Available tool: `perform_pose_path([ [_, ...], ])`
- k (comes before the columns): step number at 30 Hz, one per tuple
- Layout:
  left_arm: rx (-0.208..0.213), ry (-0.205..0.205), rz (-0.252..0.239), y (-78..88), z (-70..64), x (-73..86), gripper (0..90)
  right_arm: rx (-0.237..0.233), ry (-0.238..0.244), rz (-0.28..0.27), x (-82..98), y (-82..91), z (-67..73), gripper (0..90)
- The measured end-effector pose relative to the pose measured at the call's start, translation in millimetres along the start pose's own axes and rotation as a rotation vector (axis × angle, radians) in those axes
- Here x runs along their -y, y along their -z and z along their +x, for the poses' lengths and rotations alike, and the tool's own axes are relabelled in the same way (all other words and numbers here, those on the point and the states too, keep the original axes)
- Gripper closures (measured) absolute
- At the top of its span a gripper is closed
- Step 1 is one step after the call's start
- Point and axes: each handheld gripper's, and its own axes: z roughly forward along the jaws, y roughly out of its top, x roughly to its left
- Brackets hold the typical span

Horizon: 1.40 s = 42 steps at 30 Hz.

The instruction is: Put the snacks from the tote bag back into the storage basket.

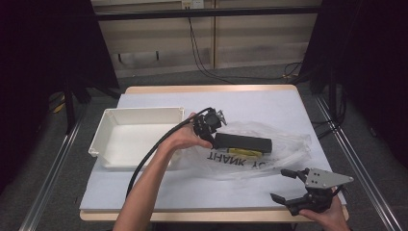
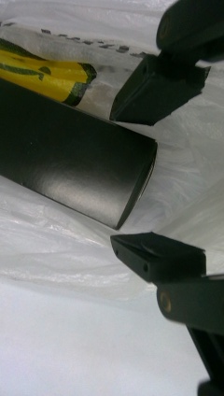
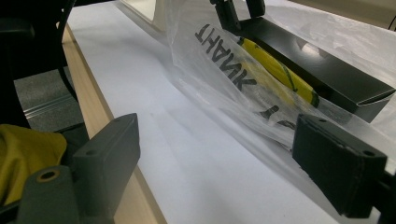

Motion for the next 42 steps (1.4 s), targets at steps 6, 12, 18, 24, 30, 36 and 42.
perform_pose_path([
  [6, 0.012, -0.034, 0.009, -7.8, -3.0, -3.4, 28.8, -0.004, -0.003, -0.005, -0.2, 0.0, -0.1, 14.9],
  [12, 0.015, -0.068, 0.041, -9.6, -5.5, -7.4, 30.4, -0.003, -0.004, -0.005, -0.3, -0.1, -0.1, 13.1],
  [18, 0.025, -0.072, 0.046, -9.6, -9.5, -8.2, 35.6, 0.018, 0.005, 0.002, -3.4, 3.1, -4.1, 13.0],
  [24, 0.028, -0.086, 0.055, -12.0, -10.2, -10.5, 32.9, 0.058, -0.003, -0.048, -9.4, 12.0, -13.4, 11.2],
  [30, 0.026, -0.097, 0.059, -12.6, -11.7, -10.0, 37.3, 0.068, 0.026, 0.000, -7.0, 8.6, -14.8, 8.9],
  [36, 0.036, -0.098, 0.068, -12.2, -11.0, -10.8, 36.3, 0.053, 0.030, -0.002, -11.6, 5.0, -22.7, 6.1],
  [42, 0.053, -0.094, 0.079, -23.7, -13.2, -12.4, 30.2, 0.043, 0.049, 0.013, -9.7, -0.5, -21.2, 6.6],
])
